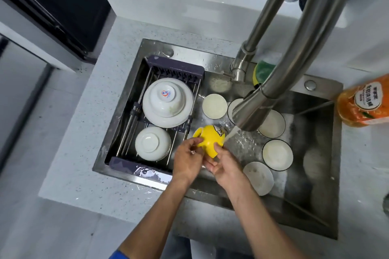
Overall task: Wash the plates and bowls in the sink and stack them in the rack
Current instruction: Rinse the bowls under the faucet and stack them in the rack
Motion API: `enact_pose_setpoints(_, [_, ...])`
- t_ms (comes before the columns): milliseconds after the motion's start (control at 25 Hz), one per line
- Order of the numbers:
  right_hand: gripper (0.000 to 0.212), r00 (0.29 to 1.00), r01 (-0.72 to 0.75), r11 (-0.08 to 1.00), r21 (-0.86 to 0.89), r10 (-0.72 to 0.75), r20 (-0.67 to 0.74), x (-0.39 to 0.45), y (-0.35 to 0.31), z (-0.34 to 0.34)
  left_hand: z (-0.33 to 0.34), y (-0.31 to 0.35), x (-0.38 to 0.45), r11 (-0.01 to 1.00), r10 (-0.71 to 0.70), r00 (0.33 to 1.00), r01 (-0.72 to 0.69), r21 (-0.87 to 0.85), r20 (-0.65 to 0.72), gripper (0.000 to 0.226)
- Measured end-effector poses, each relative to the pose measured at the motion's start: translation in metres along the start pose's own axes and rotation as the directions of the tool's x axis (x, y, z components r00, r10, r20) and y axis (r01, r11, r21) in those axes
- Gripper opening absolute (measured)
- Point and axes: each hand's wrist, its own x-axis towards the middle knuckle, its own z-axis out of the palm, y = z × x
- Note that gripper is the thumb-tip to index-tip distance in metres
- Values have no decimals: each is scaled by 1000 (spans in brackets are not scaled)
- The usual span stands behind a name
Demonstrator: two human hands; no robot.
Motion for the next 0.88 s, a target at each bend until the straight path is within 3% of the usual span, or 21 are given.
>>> enact_pose_setpoints(80, [10,991,121,982,-147,-128,-40,-12,-4,-7,1,4,-3,1000,21,1000,-21,0,-7,27])
enact_pose_setpoints(120, [9,958,252,911,-327,-282,-47,-19,-6,-15,3,7,-4,999,19,1000,-20,-32,-9,27])
enact_pose_setpoints(160, [10,892,387,743,-547,-452,17,-26,-7,-22,5,11,-6,998,3,1000,-3,-63,-8,26])
enact_pose_setpoints(240, [13,735,507,237,-829,-622,271,-37,-8,-33,9,18,-7,991,-35,999,35,-128,4,23])
enact_pose_setpoints(280, [14,682,494,15,-869,-627,377,-42,-11,-35,10,20,-9,983,-64,998,66,-172,17,21])
enact_pose_setpoints(360, [15,609,378,-331,-865,-614,502,-51,-19,-36,9,25,-11,945,-136,989,146,-293,52,19])
enact_pose_setpoints(440, [15,562,244,-544,-803,-596,574,-62,-19,-38,9,27,-11,915,-186,979,202,-348,78,17])
enact_pose_setpoints(520, [17,538,205,-615,-762,-579,612,-69,-17,-37,7,32,-14,885,-209,971,238,-400,115,17])
enact_pose_setpoints(640, [24,518,188,-637,-748,-582,626,-72,-24,-31,3,38,-17,841,-220,964,264,-472,147,14])
enact_pose_setpoints(800, [33,481,163,-685,-710,-573,663,-80,-21,-36,0,39,-15,859,-200,962,264,-438,187,11])
enact_pose_setpoints(880, [35,499,160,-698,-698,-553,668,-80,-22,-37,2,39,-15,874,-203,959,268,-404,196,12])
